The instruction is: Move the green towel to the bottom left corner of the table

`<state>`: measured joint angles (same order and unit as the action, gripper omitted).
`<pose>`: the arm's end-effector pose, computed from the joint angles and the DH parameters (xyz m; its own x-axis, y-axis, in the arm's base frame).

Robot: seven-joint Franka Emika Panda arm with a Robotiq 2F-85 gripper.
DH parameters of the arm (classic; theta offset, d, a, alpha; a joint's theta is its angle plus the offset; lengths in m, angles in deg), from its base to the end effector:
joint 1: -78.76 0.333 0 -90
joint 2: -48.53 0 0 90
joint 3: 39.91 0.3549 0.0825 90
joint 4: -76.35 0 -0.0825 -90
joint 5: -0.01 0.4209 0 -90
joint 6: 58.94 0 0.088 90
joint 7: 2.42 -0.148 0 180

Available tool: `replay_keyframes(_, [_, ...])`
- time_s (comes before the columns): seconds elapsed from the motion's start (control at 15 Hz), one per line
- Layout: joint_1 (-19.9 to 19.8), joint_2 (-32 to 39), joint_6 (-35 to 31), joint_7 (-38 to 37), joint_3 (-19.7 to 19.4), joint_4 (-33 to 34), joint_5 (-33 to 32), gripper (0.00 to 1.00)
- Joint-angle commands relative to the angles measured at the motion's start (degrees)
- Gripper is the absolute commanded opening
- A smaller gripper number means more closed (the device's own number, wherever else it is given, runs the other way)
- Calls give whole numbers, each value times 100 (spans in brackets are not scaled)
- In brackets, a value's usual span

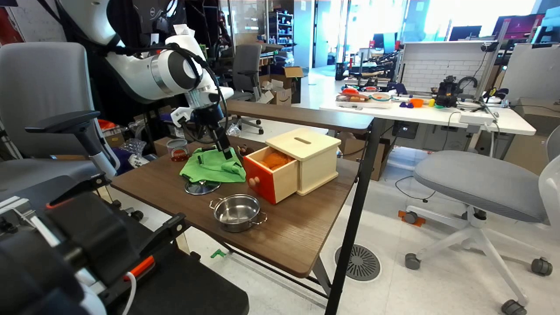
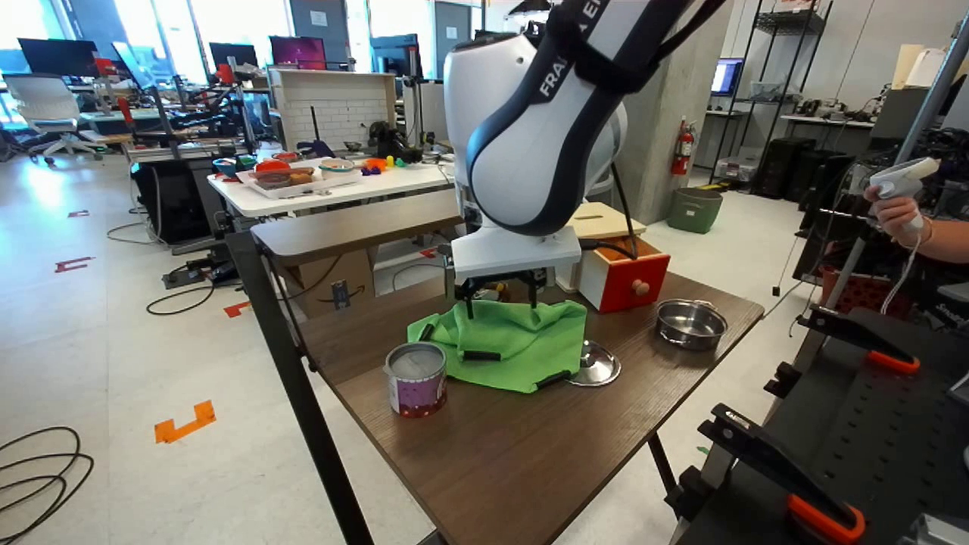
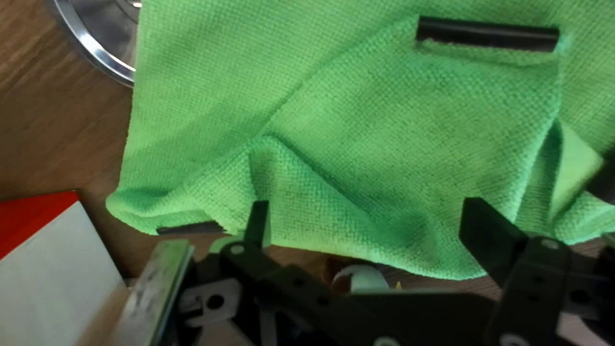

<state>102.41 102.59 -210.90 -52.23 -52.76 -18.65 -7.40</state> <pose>0.7092 0.1464 0.0261 0.8771 -0.4314 0.2113 -0.4626 -0.8770 0.1296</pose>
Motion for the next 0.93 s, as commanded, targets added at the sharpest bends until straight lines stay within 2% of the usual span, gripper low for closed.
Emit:
replay_keyframes(0.0, [-144,322,226,194,159,533,42,100])
replay_keyframes(0.33, [-301,435,152,433,449,695,180,100])
replay_keyframes(0.53, [-400,400,41,623,601,563,261,100])
replay_keyframes(0.87, [-424,454,-77,836,586,412,257,100])
